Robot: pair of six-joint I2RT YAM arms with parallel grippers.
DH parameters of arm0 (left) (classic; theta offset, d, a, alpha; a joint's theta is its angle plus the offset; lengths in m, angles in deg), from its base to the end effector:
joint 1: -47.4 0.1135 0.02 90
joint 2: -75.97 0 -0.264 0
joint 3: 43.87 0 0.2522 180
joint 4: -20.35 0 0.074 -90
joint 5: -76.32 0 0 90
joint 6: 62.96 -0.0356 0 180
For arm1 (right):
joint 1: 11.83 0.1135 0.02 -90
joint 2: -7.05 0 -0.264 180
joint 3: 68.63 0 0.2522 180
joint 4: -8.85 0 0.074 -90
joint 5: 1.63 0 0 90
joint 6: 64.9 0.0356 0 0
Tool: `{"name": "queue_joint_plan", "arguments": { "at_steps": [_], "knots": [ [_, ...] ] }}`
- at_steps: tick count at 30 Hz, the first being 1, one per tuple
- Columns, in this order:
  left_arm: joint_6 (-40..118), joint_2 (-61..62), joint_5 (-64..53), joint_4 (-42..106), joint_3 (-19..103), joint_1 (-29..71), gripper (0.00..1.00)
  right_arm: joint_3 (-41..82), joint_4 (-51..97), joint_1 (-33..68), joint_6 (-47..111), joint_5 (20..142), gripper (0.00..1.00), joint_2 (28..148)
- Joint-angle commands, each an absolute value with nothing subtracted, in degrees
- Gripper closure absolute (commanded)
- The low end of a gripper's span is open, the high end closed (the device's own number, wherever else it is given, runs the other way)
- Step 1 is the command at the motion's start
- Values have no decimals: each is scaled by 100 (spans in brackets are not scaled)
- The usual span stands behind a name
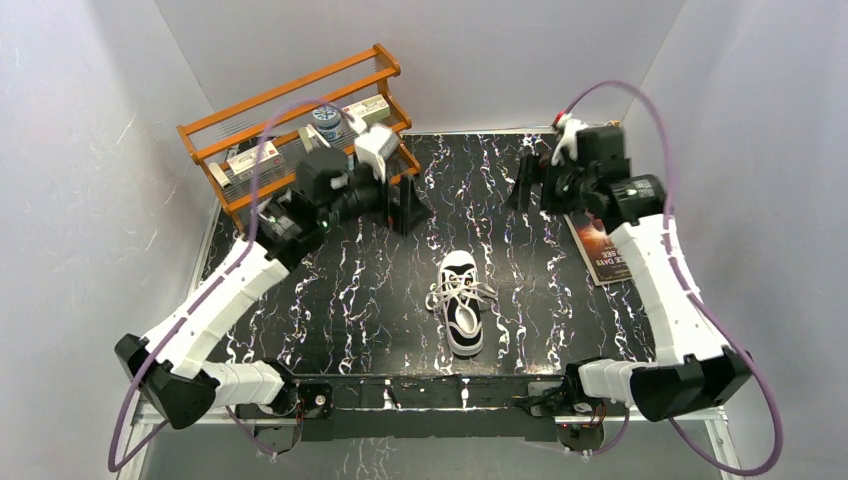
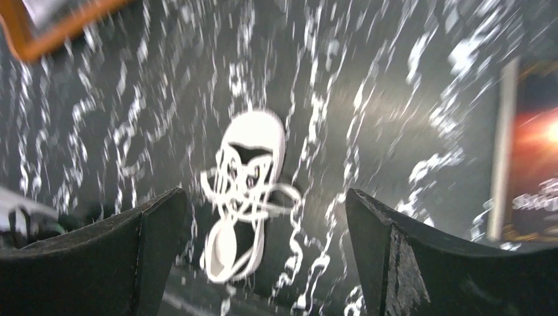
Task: Tie the shoes
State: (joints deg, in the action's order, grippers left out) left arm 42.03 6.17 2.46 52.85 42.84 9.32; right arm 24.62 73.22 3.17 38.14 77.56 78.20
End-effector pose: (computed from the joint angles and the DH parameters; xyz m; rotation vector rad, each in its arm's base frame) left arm 0.2099 -0.1770 0.4055 0.5865 1.8390 -0.8943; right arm 0.2388 0.0709 0.3849 -0.1377 2.3339 0.4648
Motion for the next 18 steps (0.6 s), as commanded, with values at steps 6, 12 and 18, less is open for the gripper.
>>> {"name": "queue_joint_plan", "arguments": {
  "at_steps": [6, 12, 18],
  "knots": [
    [3797, 541, -3323, 5981, 7711, 952, 8, 5004, 7582, 318, 3907, 9878, 1, 6730],
    [3410, 994, -3998, 5078, 7871, 952, 8, 5703, 7556, 311, 3759, 10063, 1, 6631],
    [3327, 976, -4128, 5451, 8087, 952, 8, 5941, 7509, 311, 3741, 9936, 1, 6757]
  ]
}}
